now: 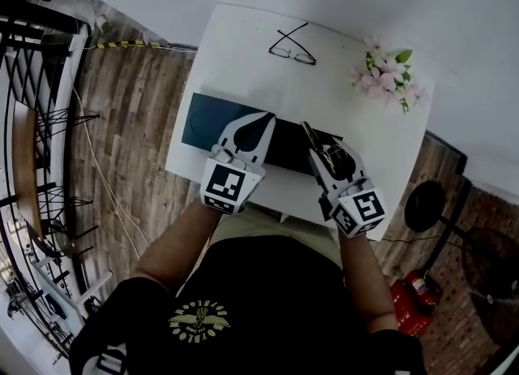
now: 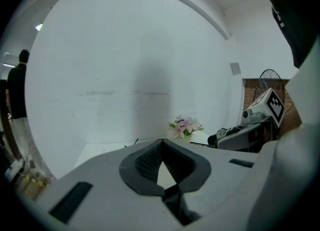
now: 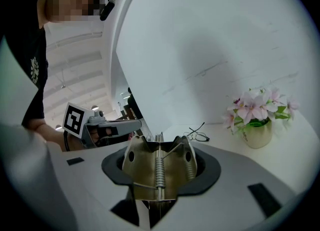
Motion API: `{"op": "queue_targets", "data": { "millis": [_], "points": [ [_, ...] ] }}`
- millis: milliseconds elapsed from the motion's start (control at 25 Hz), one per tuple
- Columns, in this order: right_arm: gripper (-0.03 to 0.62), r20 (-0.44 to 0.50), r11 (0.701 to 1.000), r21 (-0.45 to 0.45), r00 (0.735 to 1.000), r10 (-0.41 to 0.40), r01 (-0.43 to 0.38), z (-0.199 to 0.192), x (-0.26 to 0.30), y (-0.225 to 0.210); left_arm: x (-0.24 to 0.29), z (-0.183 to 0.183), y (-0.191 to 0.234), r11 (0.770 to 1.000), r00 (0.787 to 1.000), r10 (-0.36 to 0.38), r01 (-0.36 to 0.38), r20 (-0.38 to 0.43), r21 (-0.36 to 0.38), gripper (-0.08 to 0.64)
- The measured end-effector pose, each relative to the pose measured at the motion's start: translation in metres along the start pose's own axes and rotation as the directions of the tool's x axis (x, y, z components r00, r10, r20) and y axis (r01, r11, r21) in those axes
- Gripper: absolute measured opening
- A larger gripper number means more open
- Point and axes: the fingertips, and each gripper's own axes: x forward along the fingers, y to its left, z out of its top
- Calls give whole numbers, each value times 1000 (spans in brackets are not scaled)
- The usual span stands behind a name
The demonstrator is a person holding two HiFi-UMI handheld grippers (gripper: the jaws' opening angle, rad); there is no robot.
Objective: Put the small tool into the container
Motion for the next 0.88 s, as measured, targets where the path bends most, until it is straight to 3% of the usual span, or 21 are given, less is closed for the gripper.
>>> {"op": "queue_targets", "data": {
  "millis": [520, 880],
  "points": [
    [187, -143, 999, -43, 989, 20, -27, -64, 32, -2, 9, -61, 21, 997, 998, 31, -36, -56, -75, 6],
    [187, -207, 1000, -23, 978, 4, -9, -99, 43, -12, 22, -103, 18, 996, 992, -10, -1, -129, -89, 6]
  ]
}}
